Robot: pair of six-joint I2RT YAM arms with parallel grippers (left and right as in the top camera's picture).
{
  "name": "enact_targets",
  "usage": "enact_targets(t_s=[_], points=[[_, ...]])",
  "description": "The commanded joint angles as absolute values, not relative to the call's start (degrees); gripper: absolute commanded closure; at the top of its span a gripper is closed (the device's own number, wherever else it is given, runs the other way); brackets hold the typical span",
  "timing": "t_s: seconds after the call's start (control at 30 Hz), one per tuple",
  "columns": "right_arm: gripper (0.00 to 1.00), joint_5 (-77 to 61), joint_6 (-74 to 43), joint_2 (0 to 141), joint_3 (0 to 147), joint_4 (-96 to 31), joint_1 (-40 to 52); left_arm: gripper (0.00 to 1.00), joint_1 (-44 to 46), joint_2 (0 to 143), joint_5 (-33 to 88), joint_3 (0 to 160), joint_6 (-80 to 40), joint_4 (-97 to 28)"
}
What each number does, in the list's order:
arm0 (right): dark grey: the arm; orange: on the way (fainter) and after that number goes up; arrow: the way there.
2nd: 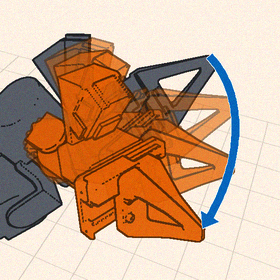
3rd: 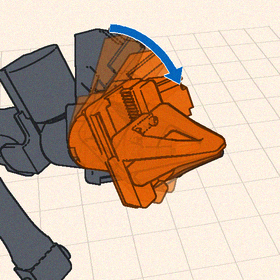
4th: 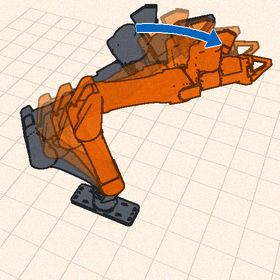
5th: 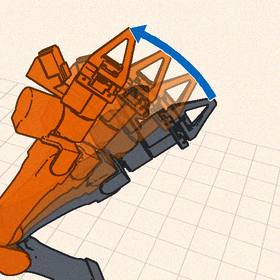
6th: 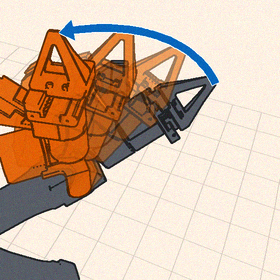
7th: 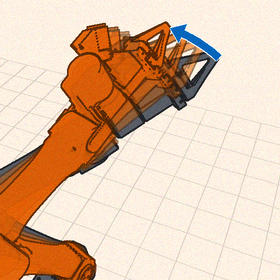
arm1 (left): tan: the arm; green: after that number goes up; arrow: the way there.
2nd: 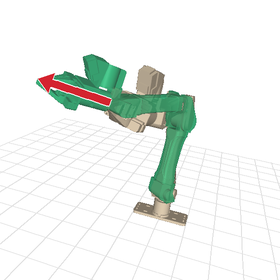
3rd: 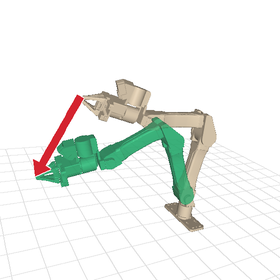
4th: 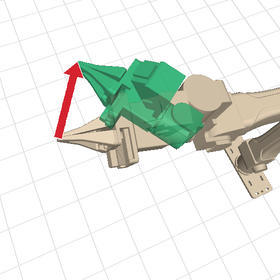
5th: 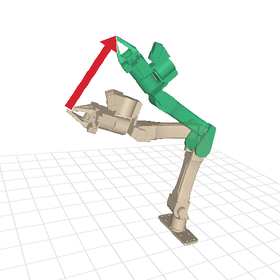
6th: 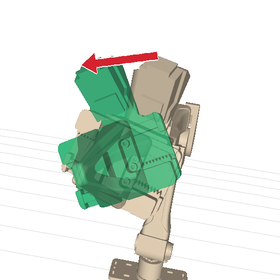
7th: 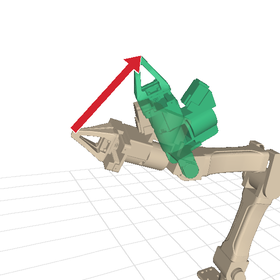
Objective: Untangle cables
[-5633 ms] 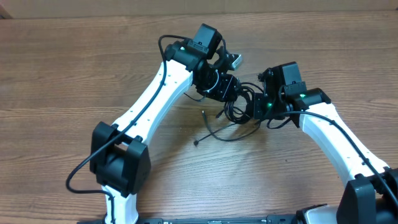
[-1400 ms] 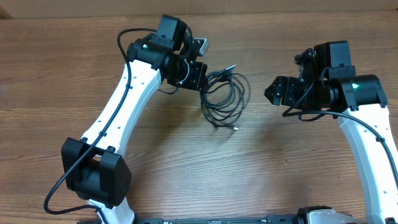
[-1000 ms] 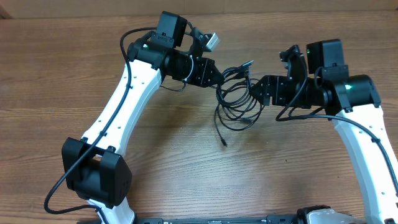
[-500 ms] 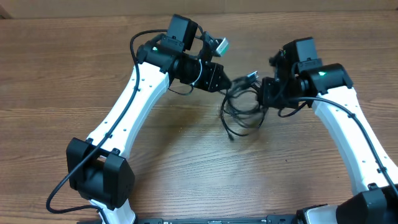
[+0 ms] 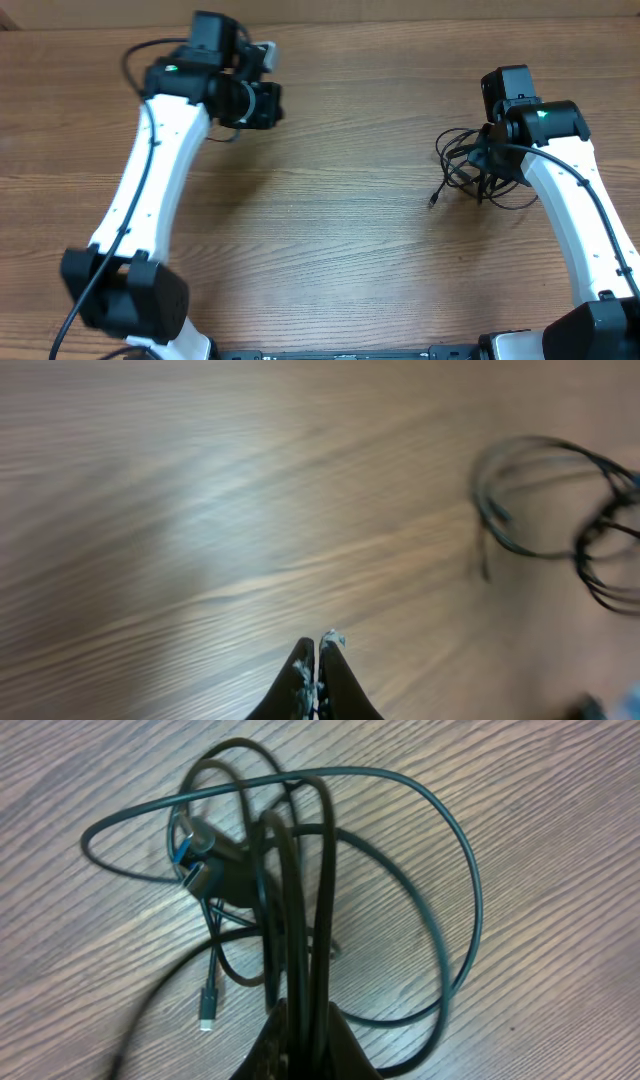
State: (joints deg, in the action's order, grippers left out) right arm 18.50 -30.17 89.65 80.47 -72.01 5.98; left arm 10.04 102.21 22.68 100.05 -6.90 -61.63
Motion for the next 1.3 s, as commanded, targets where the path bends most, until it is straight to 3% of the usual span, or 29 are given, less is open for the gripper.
enact_targets(t_s=[0.0,0.2,0.27,0.37,0.47,0.53,0.63,0.77,0.83,0.93,1.1,1.27], points=[[0.96,15.27,-30.17,89.38,81.14,-70.48,5.87,0.96,8.40,97.08,16.19,101.41,-9.21,-62.17],[0.96,-48.69,11.07,89.38,81.14,-67.44,7.46,0.96,8.99,96.47,20.62,101.36,-9.17,-62.81],[0.96,-56.21,15.59,89.36,81.14,-68.07,8.05,0.96,10.17,96.64,20.62,101.36,-9.19,-63.05],[0.96,-47.99,13.56,89.38,81.14,-66.19,7.99,0.96,10.96,96.68,20.60,101.36,-8.95,-63.11],[0.96,-25.34,-1.37,89.38,81.14,-63.86,7.35,0.96,11.84,96.73,20.64,101.36,-8.95,-63.48],[0.96,-17.82,-5.54,89.38,81.14,-63.96,7.27,0.86,12.49,96.82,20.58,101.34,-8.62,-63.86],[0.96,-17.43,-5.56,89.38,81.14,-64.38,7.27,0.75,14.20,97.45,20.60,101.12,-7.66,-64.29],[0.96,-27.27,1.06,89.38,81.14,-66.17,7.44,0.46,17.28,98.56,20.60,99.22,-7.22,-63.92],[0.96,-29.74,2.72,89.38,81.14,-66.70,7.44,0.43,18.85,99.57,20.62,98.59,-6.13,-63.77],[0.96,-28.12,2.63,89.38,81.14,-66.67,7.44,0.24,21.08,101.41,21.19,98.37,-5.87,-62.89],[0.96,-25.39,1.54,89.38,81.14,-67.18,7.44,0.14,25.19,106.76,25.65,98.37,-3.95,-58.92],[0.96,-25.78,1.61,89.38,81.14,-68.23,7.44,0.13,28.36,111.87,29.74,98.37,-1.69,-53.78]])
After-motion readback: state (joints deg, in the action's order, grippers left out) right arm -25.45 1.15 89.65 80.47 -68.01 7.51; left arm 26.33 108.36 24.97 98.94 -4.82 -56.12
